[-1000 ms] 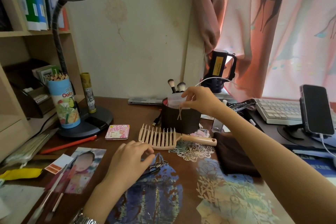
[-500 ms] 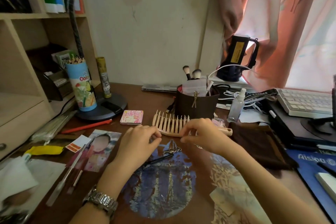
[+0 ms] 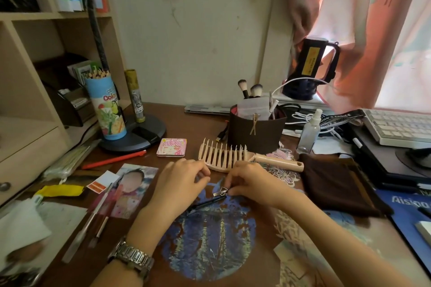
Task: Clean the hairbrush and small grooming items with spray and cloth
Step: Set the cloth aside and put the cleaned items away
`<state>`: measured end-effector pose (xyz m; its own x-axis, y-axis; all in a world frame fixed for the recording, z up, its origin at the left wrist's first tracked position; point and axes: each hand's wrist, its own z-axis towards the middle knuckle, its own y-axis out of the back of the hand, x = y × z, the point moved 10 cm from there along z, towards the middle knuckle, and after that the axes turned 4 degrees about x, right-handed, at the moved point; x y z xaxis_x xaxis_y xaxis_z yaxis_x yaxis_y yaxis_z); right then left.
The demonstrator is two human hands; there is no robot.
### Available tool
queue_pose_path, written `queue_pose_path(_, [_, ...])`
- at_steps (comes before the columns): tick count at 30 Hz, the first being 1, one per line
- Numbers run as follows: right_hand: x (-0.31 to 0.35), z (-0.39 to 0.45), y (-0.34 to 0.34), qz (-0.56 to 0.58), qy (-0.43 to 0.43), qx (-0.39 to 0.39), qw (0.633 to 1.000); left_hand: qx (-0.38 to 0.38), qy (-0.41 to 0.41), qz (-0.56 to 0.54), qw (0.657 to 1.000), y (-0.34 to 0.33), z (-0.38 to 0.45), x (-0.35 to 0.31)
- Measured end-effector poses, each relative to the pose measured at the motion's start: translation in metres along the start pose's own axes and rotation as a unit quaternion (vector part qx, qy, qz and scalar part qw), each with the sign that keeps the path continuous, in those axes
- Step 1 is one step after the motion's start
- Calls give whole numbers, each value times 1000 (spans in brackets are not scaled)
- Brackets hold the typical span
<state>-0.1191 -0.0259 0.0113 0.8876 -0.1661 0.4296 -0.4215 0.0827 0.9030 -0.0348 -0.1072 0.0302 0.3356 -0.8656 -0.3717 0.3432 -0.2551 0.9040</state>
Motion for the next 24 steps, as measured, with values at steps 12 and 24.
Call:
queue_pose_path(12, [-25, -16, 18, 162, -72, -97, 979, -1, 17, -131, 991, -4, 0, 5])
queue_pose_path(24, [-23, -18, 2, 448, -108, -80, 884, 8, 45, -299, 953, -19, 3, -5])
